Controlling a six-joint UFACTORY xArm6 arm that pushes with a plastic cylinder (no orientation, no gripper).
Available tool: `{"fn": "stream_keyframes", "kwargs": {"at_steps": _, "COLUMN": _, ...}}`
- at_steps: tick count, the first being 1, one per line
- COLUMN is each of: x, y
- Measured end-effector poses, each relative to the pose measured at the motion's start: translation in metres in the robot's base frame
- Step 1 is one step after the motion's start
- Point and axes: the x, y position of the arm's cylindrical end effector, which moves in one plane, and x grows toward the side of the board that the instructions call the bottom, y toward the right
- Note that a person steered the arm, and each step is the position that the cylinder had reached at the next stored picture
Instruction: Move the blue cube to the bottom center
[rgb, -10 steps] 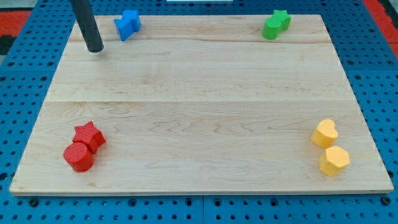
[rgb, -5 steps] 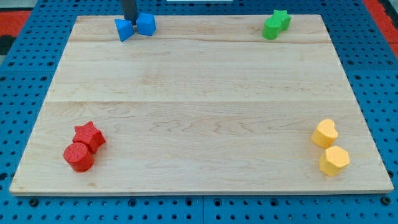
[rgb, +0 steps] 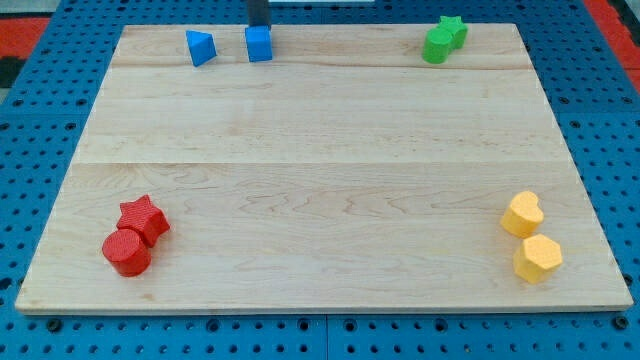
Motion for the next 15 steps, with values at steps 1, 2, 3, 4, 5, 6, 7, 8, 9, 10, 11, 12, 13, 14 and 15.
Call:
{"fn": "stream_keyframes", "kwargs": {"at_steps": 1, "x": 0.001, "y": 0.022}}
{"fn": "stream_keyframes", "kwargs": {"at_steps": 2, "x": 0.009, "y": 0.011}}
{"fn": "stream_keyframes", "kwargs": {"at_steps": 3, "x": -0.001, "y": -0.002}}
{"fn": "stream_keyframes", "kwargs": {"at_steps": 4, "x": 0.0, "y": -0.008}}
{"fn": "stream_keyframes", "kwargs": {"at_steps": 5, "x": 0.006, "y": -0.006}}
{"fn": "stream_keyframes", "kwargs": {"at_steps": 6, "x": 0.025, "y": -0.003}}
{"fn": "stream_keyframes", "kwargs": {"at_steps": 7, "x": 0.035, "y": -0.013}}
{"fn": "stream_keyframes", "kwargs": {"at_steps": 8, "x": 0.048, "y": -0.016}}
{"fn": "stream_keyframes", "kwargs": {"at_steps": 9, "x": 0.068, "y": -0.028}}
{"fn": "stream_keyframes", "kwargs": {"at_steps": 10, "x": 0.091, "y": -0.06}}
{"fn": "stream_keyframes", "kwargs": {"at_steps": 11, "x": 0.114, "y": -0.078}}
{"fn": "stream_keyframes", "kwargs": {"at_steps": 12, "x": 0.123, "y": -0.065}}
{"fn": "stream_keyframes", "kwargs": {"at_steps": 13, "x": 0.129, "y": -0.045}}
{"fn": "stream_keyframes", "kwargs": {"at_steps": 14, "x": 0.144, "y": -0.039}}
{"fn": "stream_keyframes", "kwargs": {"at_steps": 15, "x": 0.165, "y": -0.038}}
